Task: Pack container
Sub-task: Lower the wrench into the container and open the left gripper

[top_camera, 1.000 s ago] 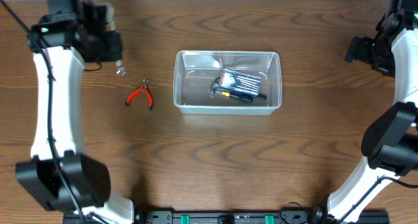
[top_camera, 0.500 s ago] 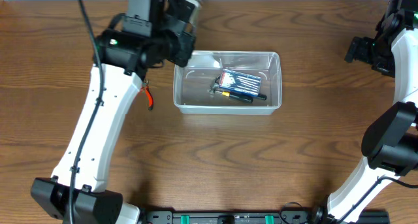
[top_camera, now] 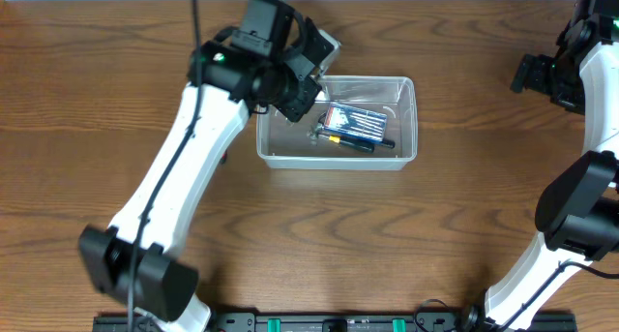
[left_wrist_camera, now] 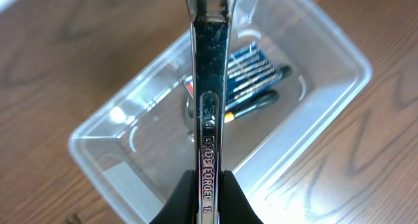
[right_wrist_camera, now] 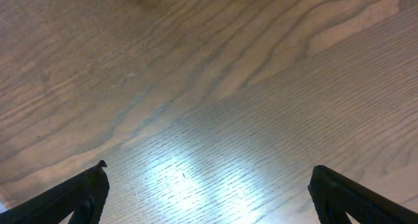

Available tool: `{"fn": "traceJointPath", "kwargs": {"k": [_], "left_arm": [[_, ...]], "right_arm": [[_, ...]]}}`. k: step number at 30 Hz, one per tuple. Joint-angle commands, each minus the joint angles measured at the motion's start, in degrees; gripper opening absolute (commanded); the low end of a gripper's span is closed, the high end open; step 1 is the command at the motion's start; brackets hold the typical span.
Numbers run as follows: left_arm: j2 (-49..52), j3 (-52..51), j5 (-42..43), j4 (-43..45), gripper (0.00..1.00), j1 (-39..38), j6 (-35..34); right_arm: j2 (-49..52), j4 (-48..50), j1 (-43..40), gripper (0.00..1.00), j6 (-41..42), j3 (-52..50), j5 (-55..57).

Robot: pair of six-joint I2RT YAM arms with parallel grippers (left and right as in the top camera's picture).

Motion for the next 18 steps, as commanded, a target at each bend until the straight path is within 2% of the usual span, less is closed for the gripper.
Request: {"fn": "traceJointPath", "kwargs": {"k": [1, 18], "left_arm": [[3.91, -0.13, 0.57, -0.09, 0.06, -0.02, 2.05], [13.75, -0.13, 0.76, 0.72, 0.06, -2.67, 2.27]], "right_arm": [[0.11, 0.11, -0.22, 0.99, 0.76, -0.15, 0.17], [0.11, 0.11, -0.22, 0.99, 0.76, -0.15, 0.17]]}}
